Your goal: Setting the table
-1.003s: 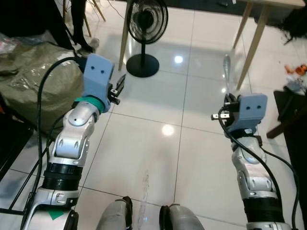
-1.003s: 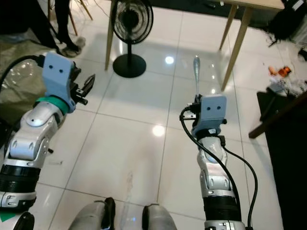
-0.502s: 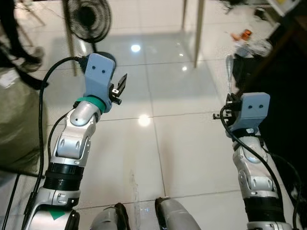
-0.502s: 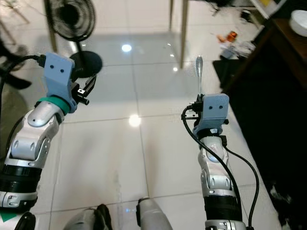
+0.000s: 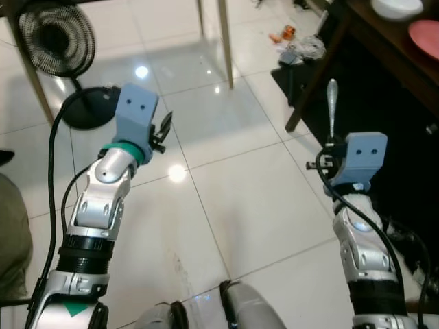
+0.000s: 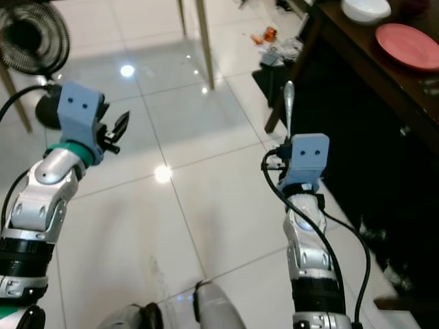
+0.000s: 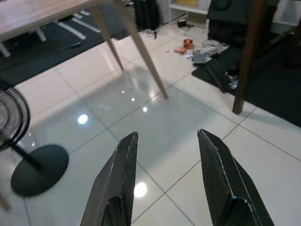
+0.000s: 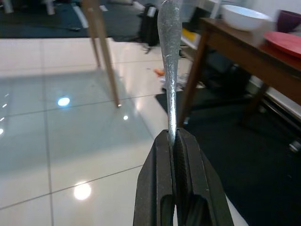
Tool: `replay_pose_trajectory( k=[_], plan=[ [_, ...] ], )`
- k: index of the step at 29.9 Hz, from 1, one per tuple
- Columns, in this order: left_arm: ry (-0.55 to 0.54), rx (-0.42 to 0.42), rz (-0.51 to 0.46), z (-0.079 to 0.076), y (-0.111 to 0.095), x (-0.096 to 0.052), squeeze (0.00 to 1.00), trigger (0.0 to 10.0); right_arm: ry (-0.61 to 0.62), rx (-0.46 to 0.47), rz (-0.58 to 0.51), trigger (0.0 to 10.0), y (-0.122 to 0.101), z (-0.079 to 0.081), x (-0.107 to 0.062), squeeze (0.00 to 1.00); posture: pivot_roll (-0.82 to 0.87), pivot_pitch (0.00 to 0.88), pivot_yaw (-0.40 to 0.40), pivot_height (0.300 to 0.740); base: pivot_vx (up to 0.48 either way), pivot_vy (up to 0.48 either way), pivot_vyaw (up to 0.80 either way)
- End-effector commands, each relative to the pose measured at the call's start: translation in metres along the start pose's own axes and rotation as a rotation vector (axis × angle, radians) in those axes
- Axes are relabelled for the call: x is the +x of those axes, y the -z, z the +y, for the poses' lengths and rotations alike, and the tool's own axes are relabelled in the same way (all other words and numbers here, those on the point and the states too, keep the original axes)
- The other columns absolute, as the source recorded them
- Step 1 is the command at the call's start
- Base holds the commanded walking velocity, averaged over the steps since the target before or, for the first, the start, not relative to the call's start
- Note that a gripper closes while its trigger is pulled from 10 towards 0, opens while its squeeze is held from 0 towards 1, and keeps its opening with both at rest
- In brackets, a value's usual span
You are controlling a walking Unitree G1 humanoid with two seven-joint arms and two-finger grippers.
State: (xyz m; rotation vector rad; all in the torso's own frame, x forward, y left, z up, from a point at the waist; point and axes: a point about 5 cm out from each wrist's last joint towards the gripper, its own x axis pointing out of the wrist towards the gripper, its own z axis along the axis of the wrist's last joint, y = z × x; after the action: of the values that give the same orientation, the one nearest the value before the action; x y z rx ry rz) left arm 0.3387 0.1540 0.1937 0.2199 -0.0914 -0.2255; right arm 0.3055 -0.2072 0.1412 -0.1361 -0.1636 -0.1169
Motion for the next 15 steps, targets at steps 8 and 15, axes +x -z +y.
replay_pose_trajectory(
  k=[8,15],
  plan=[
    [0.012,0.006,-0.005,-0.0047,0.0010,0.0006,0.00,10.0,0.019,-0.003,0.030,10.0,0.0058,-0.0053,-0.0018,0.00,0.01,0.062,0.052,0.740,0.000,0.000,-0.80],
    [0.010,0.008,-0.014,-0.0047,-0.0002,0.0012,0.00,10.0,0.016,-0.006,0.030,10.0,0.0058,-0.0052,-0.0014,0.00,0.01,0.055,0.052,0.740,0.000,0.000,-0.80]
  ],
)
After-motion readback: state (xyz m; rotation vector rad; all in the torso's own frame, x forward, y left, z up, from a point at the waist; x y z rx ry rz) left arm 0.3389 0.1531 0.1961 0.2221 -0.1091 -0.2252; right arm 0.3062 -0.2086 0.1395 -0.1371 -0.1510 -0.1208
